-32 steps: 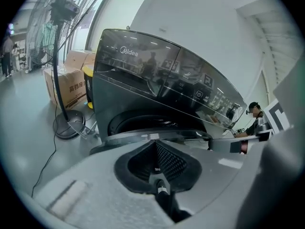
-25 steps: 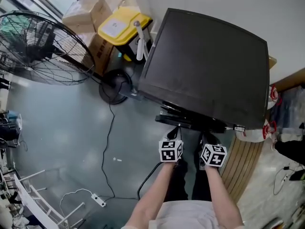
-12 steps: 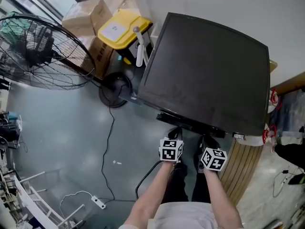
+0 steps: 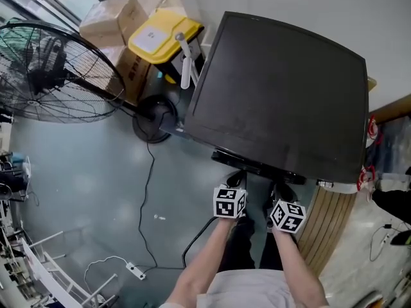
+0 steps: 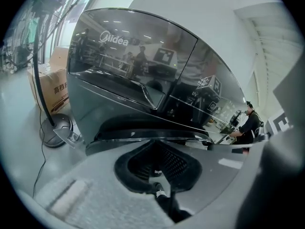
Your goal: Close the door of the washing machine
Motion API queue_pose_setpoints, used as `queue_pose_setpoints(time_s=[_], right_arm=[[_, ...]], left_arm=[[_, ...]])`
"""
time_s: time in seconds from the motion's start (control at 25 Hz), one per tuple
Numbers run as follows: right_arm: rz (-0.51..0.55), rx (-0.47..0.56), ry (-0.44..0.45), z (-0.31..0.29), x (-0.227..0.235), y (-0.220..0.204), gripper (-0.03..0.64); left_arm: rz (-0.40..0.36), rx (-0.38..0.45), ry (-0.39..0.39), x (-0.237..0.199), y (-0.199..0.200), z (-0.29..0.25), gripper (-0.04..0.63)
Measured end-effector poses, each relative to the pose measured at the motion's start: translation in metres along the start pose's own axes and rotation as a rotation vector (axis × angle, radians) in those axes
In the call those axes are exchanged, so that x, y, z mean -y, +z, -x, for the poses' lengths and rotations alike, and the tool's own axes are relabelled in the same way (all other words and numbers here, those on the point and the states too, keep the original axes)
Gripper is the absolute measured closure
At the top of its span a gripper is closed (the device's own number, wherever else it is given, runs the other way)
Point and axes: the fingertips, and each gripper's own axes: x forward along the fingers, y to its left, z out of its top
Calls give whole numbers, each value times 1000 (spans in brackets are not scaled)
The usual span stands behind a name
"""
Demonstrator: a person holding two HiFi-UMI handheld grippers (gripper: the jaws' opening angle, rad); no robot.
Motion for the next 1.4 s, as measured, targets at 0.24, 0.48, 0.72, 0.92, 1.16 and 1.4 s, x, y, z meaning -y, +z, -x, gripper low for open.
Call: queue_pose_setpoints(time_s=[0.24, 0.48, 0.72, 0.92, 1.16, 1.4], right_arm=[[8, 12, -12, -5, 0, 2, 614], [62, -17, 3, -6, -3, 2, 614], [116, 9, 49, 18, -14, 15, 614], [125, 28, 98, 44, -27, 21, 614], [162, 63, 177, 82, -42, 23, 614], [154, 80, 237, 135, -41, 11, 614]], left_arm=[[-15, 3, -11, -1, 6, -5, 589], [-54, 9, -6, -4, 4, -5, 588], [-58, 49, 8, 9, 11, 8, 589], [-75, 98, 19, 31, 22, 42, 589], [-69, 158, 50, 58, 19, 90, 589], [-74, 193, 81, 88, 0, 134, 589]])
